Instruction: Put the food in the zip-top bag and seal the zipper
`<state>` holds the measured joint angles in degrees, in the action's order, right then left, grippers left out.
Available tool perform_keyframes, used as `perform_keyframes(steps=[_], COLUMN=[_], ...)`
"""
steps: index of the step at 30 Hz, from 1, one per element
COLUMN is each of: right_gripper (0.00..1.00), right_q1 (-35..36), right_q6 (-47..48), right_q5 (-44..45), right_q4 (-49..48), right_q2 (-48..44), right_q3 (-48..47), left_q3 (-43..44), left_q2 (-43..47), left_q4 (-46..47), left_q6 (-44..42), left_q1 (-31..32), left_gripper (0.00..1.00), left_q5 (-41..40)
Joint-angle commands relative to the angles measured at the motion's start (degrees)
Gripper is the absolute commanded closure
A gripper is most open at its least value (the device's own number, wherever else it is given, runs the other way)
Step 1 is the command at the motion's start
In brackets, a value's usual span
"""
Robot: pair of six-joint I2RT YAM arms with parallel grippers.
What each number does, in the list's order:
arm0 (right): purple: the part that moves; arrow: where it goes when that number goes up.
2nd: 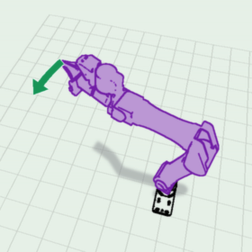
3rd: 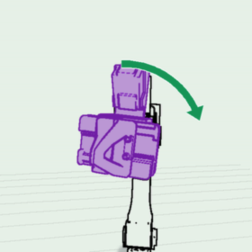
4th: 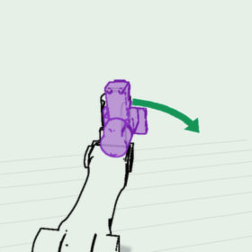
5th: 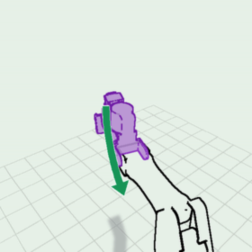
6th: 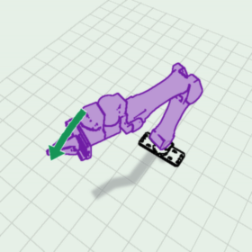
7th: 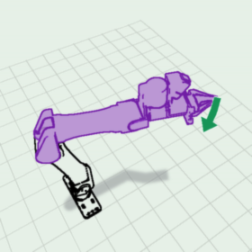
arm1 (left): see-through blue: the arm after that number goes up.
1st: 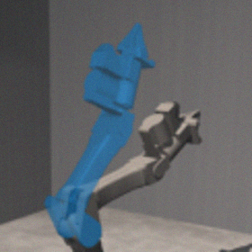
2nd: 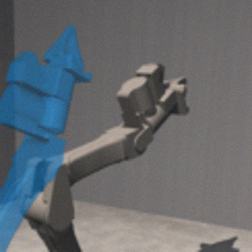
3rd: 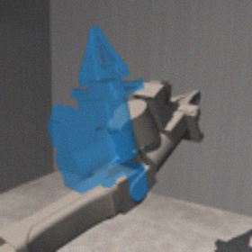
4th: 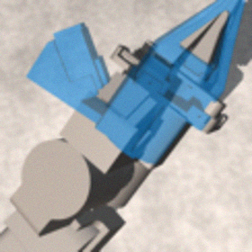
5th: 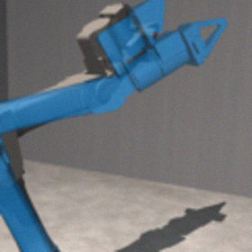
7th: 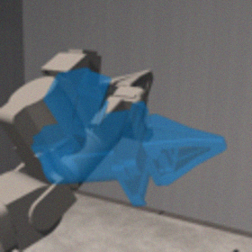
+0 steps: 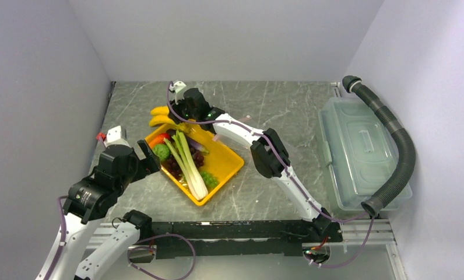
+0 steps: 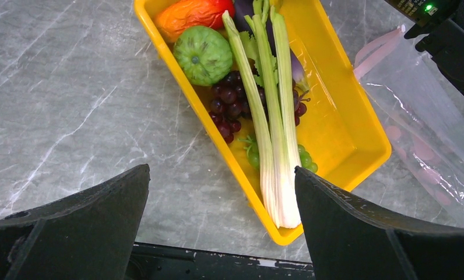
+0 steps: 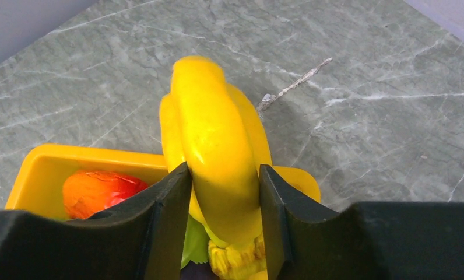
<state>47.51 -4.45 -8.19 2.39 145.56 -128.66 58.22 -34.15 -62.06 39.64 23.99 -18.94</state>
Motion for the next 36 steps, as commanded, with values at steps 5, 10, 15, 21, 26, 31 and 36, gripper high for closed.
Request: perform_keyframes(steps=[5,10,15,21,26,31,36], right_gripper=[0.7,0.86,1.0,1.0,1.0,1.0,1.0], right_q1=[0.2,0.38,1.2,2.18,2.5,2.68,2.84], right_q6=[0.26,1.85,3.84,6.97,8.6,9.43,9.98], right_q5=[-2.16,-3.58,-2.48,0.61,2.56,4.39,6.04], right_q4=[-4.63,-7.14,-11.75,-15.99,-18.84,-20.93,-23.09], right_q2=[-1.52,-4.01,-7.77,-12.0,-15.1,-18.23,-22.9], right_q3=[2.74,5.69,10.2,13.68,16.25,18.99,24.04], left_q3=[1.13,0.94,0.85,0.93,0.53,0.57,0.79], left_q2=[0.61,0.75,0.86,0.87,1.25,1.28,1.52], left_q4=[-0.25,-0.17,-0.16,-0.16,-0.17,-0.16,0.26], left_q6=[-0.2,-0.25,-0.27,-0.43,-0.21,0.08,-0.18], left_q1=[0.03,0.03,0.05,0.09,0.09,0.09,0.09], left_gripper=[0.0,0.0,0.0,0.0,0.0,0.0,0.0], left_q5=[-0.69,-0.9,-1.22,-1.48,-1.56,-1.28,-1.5])
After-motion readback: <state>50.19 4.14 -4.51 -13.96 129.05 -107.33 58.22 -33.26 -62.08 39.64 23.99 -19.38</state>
